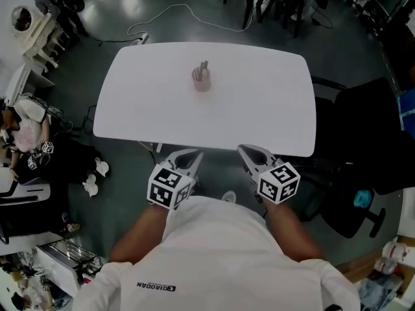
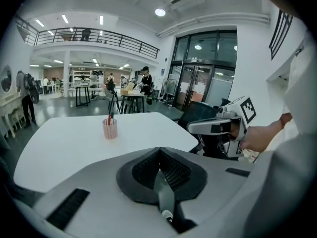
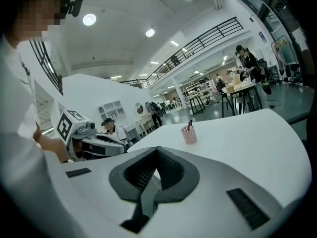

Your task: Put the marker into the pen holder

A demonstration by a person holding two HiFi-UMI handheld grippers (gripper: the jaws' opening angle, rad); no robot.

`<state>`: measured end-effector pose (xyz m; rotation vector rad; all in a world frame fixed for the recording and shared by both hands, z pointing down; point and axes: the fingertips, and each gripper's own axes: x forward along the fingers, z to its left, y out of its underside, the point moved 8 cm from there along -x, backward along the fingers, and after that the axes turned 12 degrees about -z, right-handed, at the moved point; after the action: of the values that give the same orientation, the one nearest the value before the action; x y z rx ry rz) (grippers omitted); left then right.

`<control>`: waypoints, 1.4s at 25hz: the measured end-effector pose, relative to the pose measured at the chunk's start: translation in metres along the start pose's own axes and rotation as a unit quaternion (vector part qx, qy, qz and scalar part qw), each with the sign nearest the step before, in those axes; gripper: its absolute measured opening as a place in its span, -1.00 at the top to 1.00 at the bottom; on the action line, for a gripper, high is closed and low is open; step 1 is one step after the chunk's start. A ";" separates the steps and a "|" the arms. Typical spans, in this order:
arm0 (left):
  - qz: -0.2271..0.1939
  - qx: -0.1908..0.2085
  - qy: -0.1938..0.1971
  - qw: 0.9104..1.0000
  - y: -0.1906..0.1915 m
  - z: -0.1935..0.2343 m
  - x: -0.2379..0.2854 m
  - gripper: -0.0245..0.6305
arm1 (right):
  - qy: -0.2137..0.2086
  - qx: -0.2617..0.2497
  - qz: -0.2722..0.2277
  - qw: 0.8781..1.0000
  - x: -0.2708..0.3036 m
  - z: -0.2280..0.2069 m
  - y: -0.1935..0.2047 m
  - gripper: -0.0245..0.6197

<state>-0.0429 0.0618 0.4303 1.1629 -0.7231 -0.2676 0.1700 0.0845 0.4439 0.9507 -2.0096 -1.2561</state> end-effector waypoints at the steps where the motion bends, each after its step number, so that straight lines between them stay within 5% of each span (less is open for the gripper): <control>1: 0.004 0.001 -0.001 1.000 0.002 0.003 -0.002 0.85 | -0.001 0.000 0.002 1.000 0.001 0.003 0.000 0.87; 22: -0.012 0.009 0.040 0.999 -0.017 0.105 -0.020 0.85 | 0.028 -0.010 0.017 0.999 0.100 0.043 0.001 0.87; 35: -0.015 0.010 0.052 0.998 -0.014 0.124 -0.031 0.85 | 0.042 -0.021 0.026 0.999 0.117 0.055 0.005 0.87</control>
<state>-0.1433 -0.0180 0.4308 1.1984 -0.6187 -0.2228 0.0591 0.0189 0.4387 0.9097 -1.9240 -1.2051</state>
